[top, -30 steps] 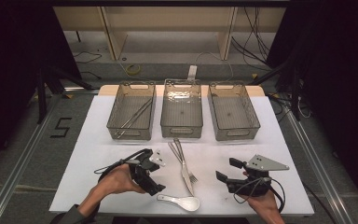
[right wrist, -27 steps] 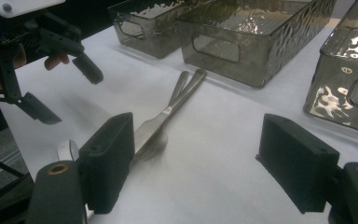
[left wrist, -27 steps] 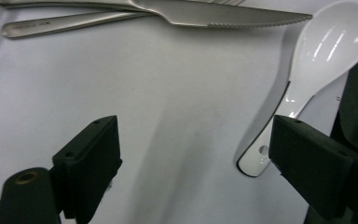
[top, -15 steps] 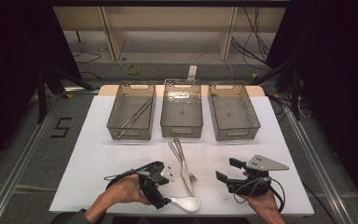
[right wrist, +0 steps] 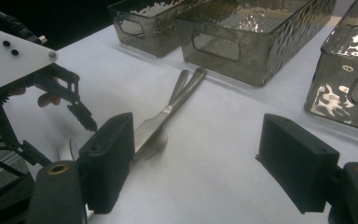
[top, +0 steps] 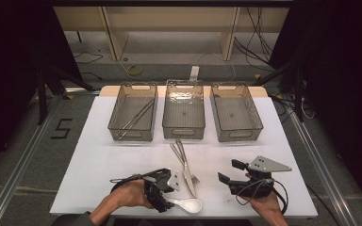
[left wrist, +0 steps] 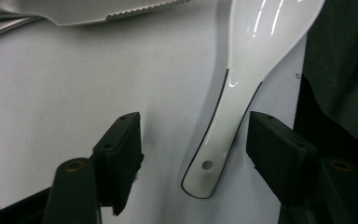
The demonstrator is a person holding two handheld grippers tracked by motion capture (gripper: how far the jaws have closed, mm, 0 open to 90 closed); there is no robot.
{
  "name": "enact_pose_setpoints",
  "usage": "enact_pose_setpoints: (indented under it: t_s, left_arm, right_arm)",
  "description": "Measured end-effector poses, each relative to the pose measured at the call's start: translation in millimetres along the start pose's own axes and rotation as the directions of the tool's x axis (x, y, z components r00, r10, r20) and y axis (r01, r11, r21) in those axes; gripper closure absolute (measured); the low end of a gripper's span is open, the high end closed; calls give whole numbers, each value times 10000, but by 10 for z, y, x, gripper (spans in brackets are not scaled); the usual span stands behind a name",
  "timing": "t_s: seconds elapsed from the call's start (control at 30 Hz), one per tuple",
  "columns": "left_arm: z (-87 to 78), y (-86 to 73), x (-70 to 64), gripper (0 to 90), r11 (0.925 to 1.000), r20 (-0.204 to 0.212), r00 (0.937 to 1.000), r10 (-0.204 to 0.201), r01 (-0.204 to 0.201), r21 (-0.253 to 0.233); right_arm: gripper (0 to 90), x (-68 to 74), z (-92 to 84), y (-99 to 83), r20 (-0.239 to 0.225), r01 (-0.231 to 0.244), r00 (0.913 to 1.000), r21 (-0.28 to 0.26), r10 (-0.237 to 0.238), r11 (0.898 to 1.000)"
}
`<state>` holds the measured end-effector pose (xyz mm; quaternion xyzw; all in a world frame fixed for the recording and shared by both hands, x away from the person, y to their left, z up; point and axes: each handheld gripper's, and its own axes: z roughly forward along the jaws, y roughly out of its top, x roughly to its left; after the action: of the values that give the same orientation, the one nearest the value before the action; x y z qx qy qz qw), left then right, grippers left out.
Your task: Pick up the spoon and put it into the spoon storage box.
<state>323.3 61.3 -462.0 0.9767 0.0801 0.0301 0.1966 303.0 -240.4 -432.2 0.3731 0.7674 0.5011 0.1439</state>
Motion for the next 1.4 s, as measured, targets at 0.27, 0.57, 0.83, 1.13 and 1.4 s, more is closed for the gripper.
enact_pose_setpoints:
  t_s: [0.27, 0.57, 0.83, 1.13, 1.4]
  left_arm:
    - [47, 38, -34, 489, 9987, 299, 9984, 484, -489, 143]
    - [36, 27, -27, 641, 9982, 649, 9962, 582, -590, 112]
    - [23, 3, -21, 745, 9950, 904, 9910, 992, -1001, 56]
    - [12, -17, -25, 756, 9900, 934, 9857, 1402, -1409, 4]
    - [-23, -34, -29, 757, 9902, 1022, 9852, 1378, -1393, 78]
  right_arm:
    - [276, 1, 0, 2, -8, -2, 10000, 2, 2, 10000]
    - [277, -3, -4, 3, -14, -1, 10000, -31, 1, 10000]
    - [277, -5, -8, 6, -7, -43, 10000, -23, 43, 10000]
    - [278, -5, -9, 8, 3, -37, 10000, -55, 37, 10000]
    - [279, -5, -13, 8, 11, -23, 10000, -66, 23, 10000]
